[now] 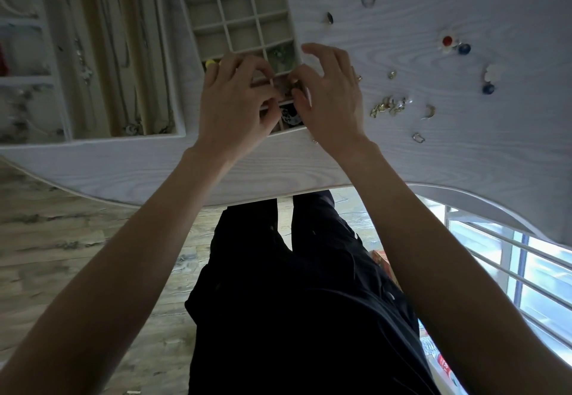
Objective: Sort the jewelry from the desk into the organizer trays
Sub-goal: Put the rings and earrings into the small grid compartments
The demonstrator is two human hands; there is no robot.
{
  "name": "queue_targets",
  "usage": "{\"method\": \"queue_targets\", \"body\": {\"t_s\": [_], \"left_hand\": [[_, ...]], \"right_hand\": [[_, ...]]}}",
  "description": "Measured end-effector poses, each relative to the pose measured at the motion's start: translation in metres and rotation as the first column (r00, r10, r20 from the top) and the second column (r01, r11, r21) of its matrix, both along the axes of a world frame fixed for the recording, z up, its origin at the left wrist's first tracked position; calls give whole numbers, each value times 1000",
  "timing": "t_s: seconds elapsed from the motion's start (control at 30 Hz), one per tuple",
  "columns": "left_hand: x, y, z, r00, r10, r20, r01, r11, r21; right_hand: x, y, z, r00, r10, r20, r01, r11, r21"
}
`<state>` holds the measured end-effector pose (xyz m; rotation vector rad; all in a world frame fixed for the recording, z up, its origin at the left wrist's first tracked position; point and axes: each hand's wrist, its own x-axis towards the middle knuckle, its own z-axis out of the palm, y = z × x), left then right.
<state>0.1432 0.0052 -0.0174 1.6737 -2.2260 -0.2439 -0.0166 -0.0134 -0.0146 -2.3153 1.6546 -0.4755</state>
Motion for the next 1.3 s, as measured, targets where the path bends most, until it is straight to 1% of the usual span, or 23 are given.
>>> {"method": "queue_targets", "body": {"t_s": [0.13, 0.23, 0.47, 0.53, 0.63, 0.73, 0.83, 1.07, 1.2, 1.27, 1.3], "left_hand": [[0, -2, -2, 999, 10, 44, -12, 999, 39], [-2, -3, 0, 998, 17, 60, -19, 999, 32], [-4, -5, 2, 994, -2, 105, 0, 1000, 18], [-4, -7, 3, 997, -4, 82, 2, 1000, 20], [-3, -10, 2, 998, 53, 23, -54, 998, 16], [-3, -16, 1, 995, 95, 5, -95, 995, 40], [-7, -25, 2, 996, 95, -1, -94, 993, 76], [-11, -41, 9, 991, 43, 124, -60, 989, 139], [-15, -40, 11, 979, -21, 205, 4, 996, 86], [-13, -40, 12, 979, -13, 202, 1, 998, 58], [-12, -40, 12, 982, -6, 188, -9, 997, 77]], "right_hand": [[4, 1, 3, 998, 28, -63, -24, 998, 57], [5, 0, 6, 995, 26, -100, -22, 999, 47], [0, 7, 4, 999, 4, -34, -2, 998, 56], [0, 7, 3, 1000, -9, -17, 10, 999, 53], [0, 8, -1, 999, -32, 7, 31, 997, 76], [0, 10, -5, 999, -34, 4, 34, 996, 89], [0, 11, -6, 999, -42, 4, 41, 995, 86], [2, 12, -6, 998, -60, 2, 60, 995, 84], [1, 14, -8, 998, -65, 1, 65, 995, 81], [-1, 16, -9, 998, -58, 11, 57, 996, 72], [-2, 17, -9, 998, -54, 18, 53, 996, 66]]}}
